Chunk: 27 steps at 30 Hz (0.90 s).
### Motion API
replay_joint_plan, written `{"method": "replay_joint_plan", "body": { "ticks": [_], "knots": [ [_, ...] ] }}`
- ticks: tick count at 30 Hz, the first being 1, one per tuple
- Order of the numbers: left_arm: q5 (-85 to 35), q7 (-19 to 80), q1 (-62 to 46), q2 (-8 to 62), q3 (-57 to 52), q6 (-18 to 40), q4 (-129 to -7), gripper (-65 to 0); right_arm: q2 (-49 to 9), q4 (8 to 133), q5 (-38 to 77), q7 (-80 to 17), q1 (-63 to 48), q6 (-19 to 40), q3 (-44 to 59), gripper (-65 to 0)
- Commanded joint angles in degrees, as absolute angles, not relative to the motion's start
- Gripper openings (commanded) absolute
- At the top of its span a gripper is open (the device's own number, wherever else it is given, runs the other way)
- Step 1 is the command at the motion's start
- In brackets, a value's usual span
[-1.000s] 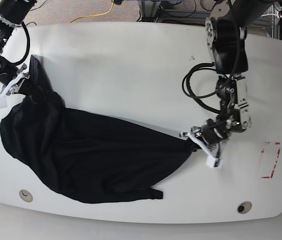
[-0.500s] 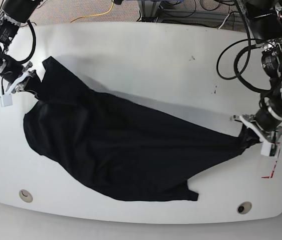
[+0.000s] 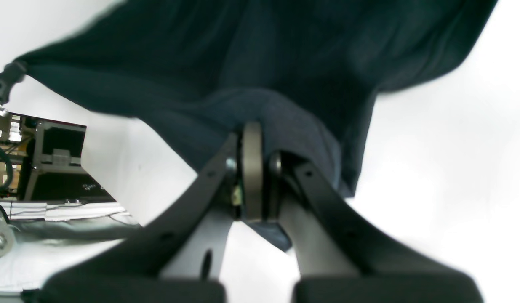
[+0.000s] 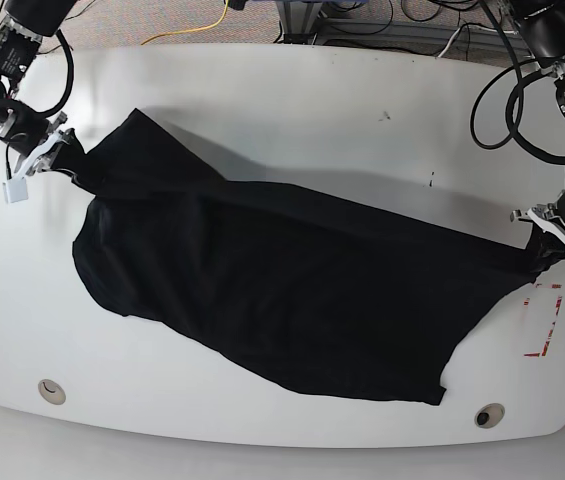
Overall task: Layout the t-shirt on the table in an organized manner, then fold the t-shirt properly
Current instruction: 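Lift the shirt with both grippers, shake it, and lay it flat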
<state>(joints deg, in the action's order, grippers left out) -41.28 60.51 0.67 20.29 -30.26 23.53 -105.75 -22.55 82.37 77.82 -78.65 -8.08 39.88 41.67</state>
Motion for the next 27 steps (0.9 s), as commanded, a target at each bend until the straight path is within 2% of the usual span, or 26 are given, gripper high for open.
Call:
{"method": "replay_joint_plan", "body": {
  "ticks": [1,6,20,27],
  "knots": [
    [-42.86,58.59,4.18,20.97,-29.14,23.60,-107.03,-64.6,-24.31,82.95,79.25,-77.41,-4.26,40.00,41.80,-65.0],
    [-42.86,58.59,12.09,20.79,-24.75,23.60,-107.12,-64.6,-26.51,79.78,76.18,-77.41,3.47,40.00,40.22,-65.0],
    [-37.05,58.86,40.22,20.88,-13.76,23.60,-106.24,-64.2,-34.24,61.23,68.53,-77.41,33.45,40.00,31.25,-65.0],
    [-36.00,58.68,52.53,20.79,-9.89,23.60,-100.09,-64.2,-35.74,56.66,62.20,-77.41,48.92,40.00,26.24,-65.0]
  ]
}}
